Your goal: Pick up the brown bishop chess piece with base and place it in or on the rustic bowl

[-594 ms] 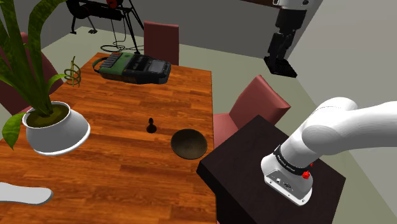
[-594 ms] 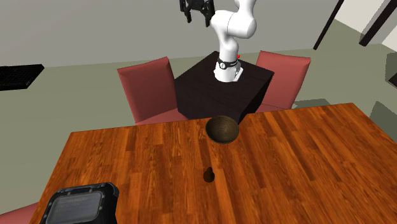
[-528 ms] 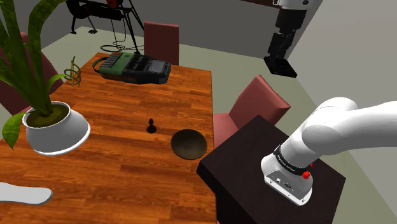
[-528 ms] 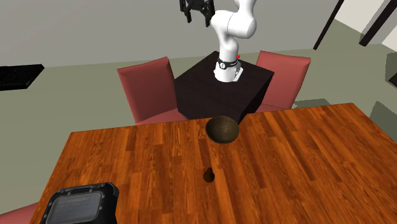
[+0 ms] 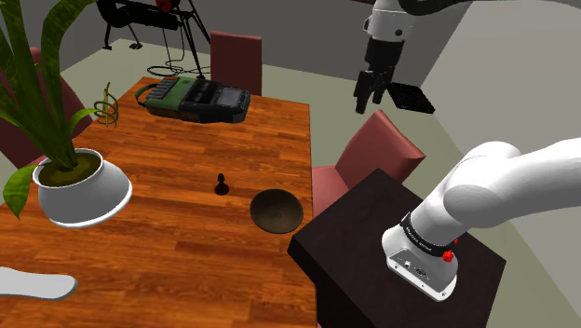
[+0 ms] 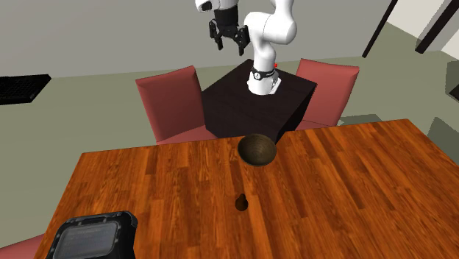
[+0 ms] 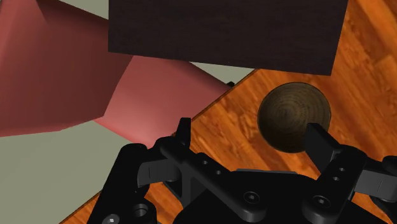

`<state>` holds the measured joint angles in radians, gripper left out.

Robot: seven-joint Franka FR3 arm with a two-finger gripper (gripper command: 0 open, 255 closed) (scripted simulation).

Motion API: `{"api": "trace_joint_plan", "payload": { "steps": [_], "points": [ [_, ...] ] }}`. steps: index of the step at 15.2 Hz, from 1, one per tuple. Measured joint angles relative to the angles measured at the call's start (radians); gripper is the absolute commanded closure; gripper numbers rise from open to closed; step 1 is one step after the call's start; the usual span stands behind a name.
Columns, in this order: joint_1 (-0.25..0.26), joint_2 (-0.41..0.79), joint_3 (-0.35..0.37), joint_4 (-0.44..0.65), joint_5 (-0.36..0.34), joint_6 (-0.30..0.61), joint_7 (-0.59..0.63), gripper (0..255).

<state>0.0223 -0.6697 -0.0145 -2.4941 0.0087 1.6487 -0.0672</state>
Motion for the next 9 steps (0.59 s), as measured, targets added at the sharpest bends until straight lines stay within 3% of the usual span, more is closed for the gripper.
{"api": "trace_joint_plan", "payload": {
  "steps": [9],
  "points": [
    [0.054, 0.256, 0.084, -0.019, 0.077, 0.302, 0.097, 0]
  ]
}}
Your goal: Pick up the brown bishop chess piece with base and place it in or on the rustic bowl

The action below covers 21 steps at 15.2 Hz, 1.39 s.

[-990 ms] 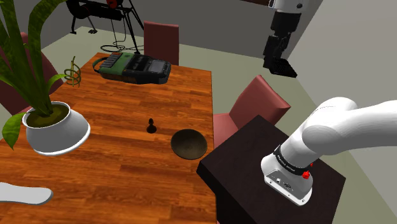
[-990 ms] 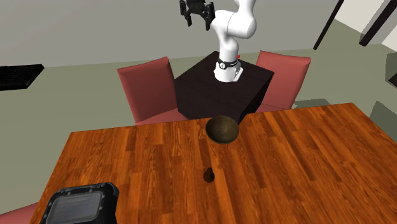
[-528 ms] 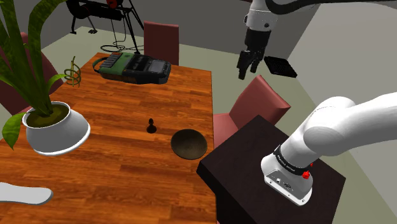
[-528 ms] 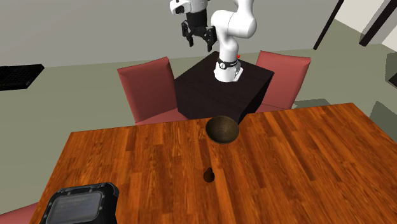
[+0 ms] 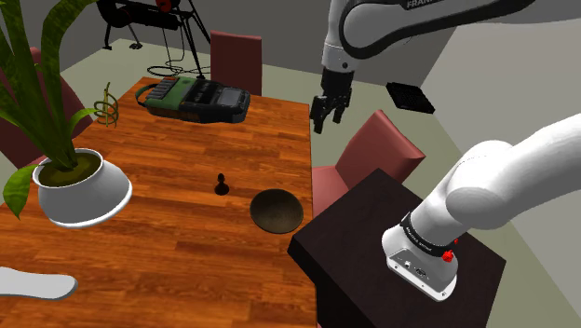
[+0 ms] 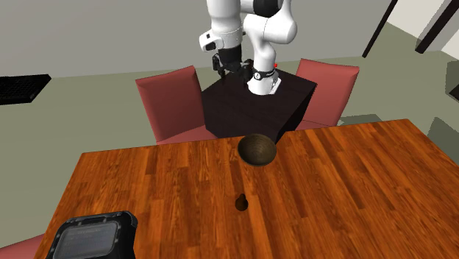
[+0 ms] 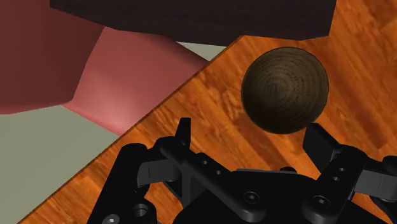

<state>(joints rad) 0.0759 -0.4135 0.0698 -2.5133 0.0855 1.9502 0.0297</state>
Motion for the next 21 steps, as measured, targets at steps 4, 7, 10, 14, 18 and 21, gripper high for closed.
{"api": "trace_joint_plan", "payload": {
  "steps": [4, 7, 10, 14, 18, 21],
  "points": [
    [0.016, 0.146, 0.029, 0.021, 0.017, 0.136, 0.032, 0],
    [0.028, 0.262, 0.05, 0.075, 0.022, 0.209, 0.061, 0],
    [0.046, 0.371, 0.073, 0.127, 0.023, 0.276, 0.1, 0],
    [0.064, 0.522, 0.09, 0.202, 0.011, 0.365, 0.141, 0],
    [0.091, 0.68, 0.099, 0.331, -0.014, 0.407, 0.192, 0],
    [0.111, 0.786, 0.097, 0.407, -0.029, 0.445, 0.218, 0]
  ]
}}
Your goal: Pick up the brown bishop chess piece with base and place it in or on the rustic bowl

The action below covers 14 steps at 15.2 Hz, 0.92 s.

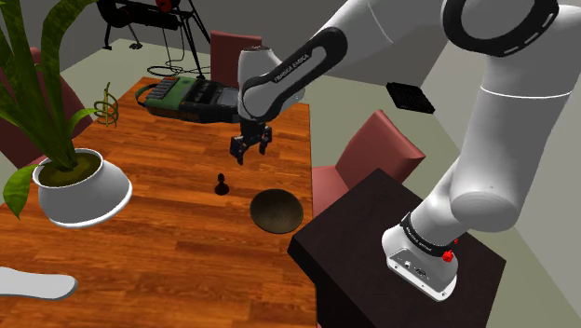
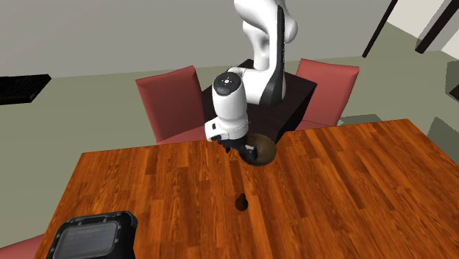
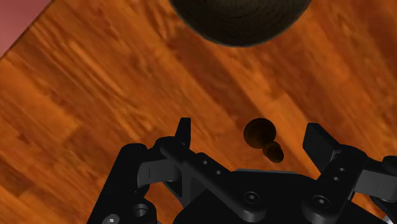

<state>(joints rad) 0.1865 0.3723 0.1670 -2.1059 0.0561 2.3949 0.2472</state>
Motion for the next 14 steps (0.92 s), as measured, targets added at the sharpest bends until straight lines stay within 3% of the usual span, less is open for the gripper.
{"api": "trace_joint_plan", "payload": {
  "steps": [10, 14],
  "points": [
    [0.085, 0.379, -0.019, 0.393, -0.044, 0.017, 0.078, 0],
    [0.096, 0.44, -0.023, 0.436, -0.048, 0.038, 0.085, 0]
  ]
}}
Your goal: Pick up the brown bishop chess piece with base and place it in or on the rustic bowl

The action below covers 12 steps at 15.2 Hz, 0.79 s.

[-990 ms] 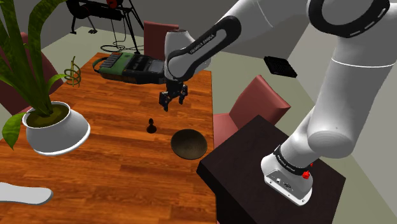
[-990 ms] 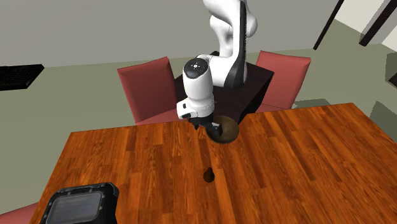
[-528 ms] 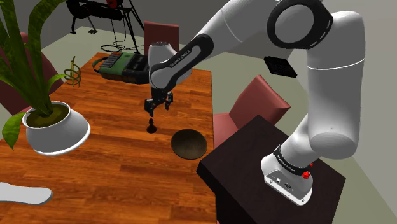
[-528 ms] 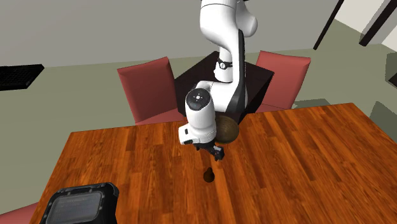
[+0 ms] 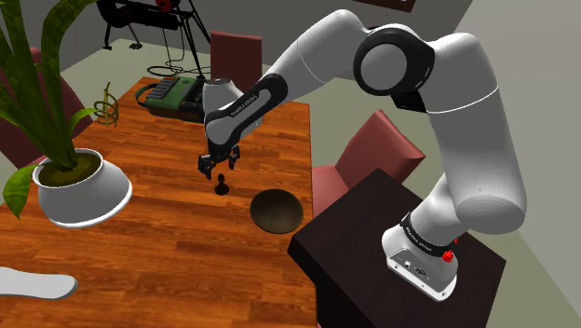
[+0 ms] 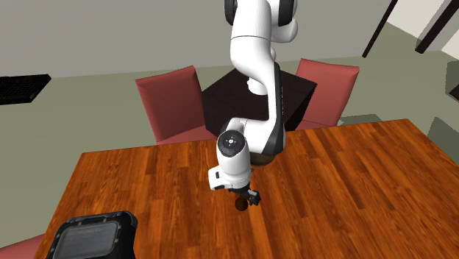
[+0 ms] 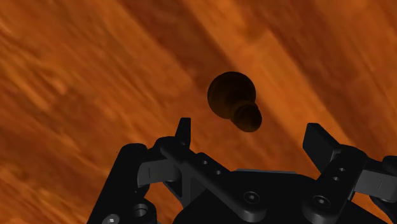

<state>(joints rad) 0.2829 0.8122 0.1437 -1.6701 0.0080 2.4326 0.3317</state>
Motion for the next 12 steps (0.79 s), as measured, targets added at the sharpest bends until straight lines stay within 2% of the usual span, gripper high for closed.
{"api": "trace_joint_plan", "payload": {
  "steps": [4, 10, 11, 12],
  "points": [
    [0.007, 0.049, -0.003, 0.024, -0.003, 0.026, 0.002, 0],
    [0.008, 0.055, -0.004, 0.026, -0.004, 0.03, 0.003, 0],
    [0.008, 0.055, -0.004, 0.026, -0.004, 0.03, 0.003, 255],
    [0.008, 0.055, -0.004, 0.026, -0.004, 0.03, 0.003, 255]
  ]
}}
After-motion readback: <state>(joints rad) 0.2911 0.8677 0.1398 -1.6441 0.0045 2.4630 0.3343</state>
